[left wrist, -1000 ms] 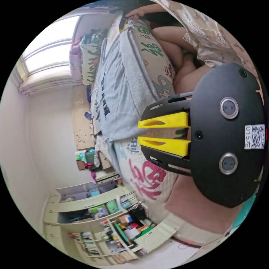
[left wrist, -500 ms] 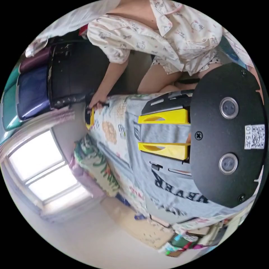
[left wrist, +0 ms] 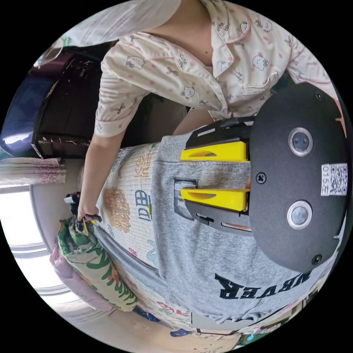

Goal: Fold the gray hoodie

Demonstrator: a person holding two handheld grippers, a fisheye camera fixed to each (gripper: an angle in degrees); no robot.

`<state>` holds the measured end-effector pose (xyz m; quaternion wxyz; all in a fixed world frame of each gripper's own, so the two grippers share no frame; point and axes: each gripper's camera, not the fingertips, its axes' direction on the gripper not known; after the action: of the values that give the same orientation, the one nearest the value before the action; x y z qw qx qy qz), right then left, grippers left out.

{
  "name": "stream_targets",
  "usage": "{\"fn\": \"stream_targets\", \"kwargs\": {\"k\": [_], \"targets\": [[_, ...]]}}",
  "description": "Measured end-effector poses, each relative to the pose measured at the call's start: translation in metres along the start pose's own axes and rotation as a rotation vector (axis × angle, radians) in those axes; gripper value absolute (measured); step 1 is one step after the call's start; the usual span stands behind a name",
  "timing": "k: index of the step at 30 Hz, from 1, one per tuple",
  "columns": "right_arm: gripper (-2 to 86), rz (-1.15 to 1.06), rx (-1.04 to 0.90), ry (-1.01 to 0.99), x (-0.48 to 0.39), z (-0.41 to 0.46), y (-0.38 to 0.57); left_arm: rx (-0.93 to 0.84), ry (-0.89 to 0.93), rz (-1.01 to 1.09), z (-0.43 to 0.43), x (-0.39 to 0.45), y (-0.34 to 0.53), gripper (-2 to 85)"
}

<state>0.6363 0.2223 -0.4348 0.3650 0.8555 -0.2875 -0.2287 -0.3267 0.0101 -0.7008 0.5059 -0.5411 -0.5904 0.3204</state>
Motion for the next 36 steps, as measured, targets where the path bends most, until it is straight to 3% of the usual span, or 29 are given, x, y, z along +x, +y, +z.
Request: {"fn": "stream_targets", "kwargs": {"k": [4, 7, 12, 15, 19, 23, 25, 29, 31, 36], "targets": [[13.8, 0.164, 0.069, -0.079, 0.043, 0.032, -0.015, 0.001, 0.014, -0.009, -0.011, -0.016, 0.004, 11.1], [6.8, 0.113, 0.098, -0.072, 0.065, 0.047, -0.007, 0.005, 0.023, -0.016, -0.024, -0.031, 0.008, 10.9], [2.7, 0.062, 0.062, -0.186, 0.06, 0.035, 0.01, 0.016, 0.042, -0.032, -0.055, -0.063, 0.017, 10.5], [2.0, -0.2, 0.05, -0.324, -0.003, 0.007, 0.053, 0.069, 0.085, -0.081, -0.087, -0.097, 0.029, 10.0], [2.1, -0.751, 0.014, -0.44, -0.127, -0.029, 0.218, 0.376, 0.103, -0.364, -0.168, -0.187, 0.085, 11.2], [3.0, -1.238, -0.233, -0.512, -0.199, -0.026, 0.435, 0.787, 0.343, -0.728, -0.224, -0.297, 0.192, 17.3], [3.4, -1.388, -0.353, -0.503, -0.202, -0.02, 0.523, 0.912, 0.431, -0.864, -0.231, -0.332, 0.235, 19.1], [4.0, -1.734, -0.616, -0.465, -0.161, -0.008, 0.679, 0.972, 0.46, -1.004, -0.254, -0.383, 0.28, 21.9], [4.2, -1.808, -0.692, -0.489, -0.134, -0.004, 0.715, 0.961, 0.477, -1.041, -0.262, -0.397, 0.288, 22.1], [4.4, -1.894, -0.689, -0.502, -0.082, 0.008, 0.762, 0.921, 0.512, -1.104, -0.273, -0.426, 0.297, 21.3]]}}
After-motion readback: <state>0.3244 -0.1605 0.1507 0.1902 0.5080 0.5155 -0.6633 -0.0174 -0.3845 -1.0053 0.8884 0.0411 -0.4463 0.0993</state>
